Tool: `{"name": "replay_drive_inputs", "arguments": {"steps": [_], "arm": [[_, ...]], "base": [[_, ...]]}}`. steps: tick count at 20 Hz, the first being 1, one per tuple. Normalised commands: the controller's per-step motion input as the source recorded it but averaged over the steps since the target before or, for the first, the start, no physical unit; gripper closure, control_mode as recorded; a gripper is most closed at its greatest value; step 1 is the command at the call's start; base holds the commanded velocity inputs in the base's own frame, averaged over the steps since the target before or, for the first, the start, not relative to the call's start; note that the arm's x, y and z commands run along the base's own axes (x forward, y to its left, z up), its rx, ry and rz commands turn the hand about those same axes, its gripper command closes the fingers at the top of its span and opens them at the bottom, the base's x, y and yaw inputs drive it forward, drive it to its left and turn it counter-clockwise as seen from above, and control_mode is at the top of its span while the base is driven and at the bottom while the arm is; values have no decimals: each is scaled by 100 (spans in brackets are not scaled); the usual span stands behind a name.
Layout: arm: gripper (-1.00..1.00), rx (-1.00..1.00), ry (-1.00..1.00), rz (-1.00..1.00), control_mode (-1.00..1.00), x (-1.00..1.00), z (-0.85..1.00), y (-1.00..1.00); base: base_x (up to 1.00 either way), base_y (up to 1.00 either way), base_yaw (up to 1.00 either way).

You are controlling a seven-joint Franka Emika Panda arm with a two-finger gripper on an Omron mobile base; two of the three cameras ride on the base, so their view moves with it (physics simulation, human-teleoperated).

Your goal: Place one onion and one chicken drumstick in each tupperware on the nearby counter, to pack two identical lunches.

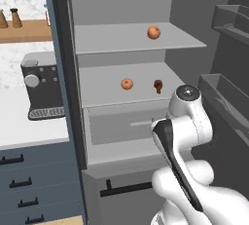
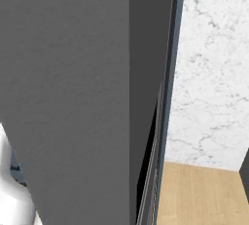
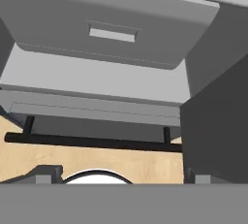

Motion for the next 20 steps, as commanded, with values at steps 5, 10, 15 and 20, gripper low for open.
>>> {"name": "replay_drive_inputs", "arguments": {"steps": [5, 10, 15, 20], "arm": [[-100, 2, 3, -2, -100, 80, 0, 0], [-100, 0, -1, 0, -100, 62, 0, 4], [-100, 1, -11, 0, -100, 68, 7, 15], [-100, 13, -17, -2, -100, 56, 25, 14]], "base": [[0, 0, 0], [0, 0, 0], [0, 0, 0], [0, 0, 0]]}}
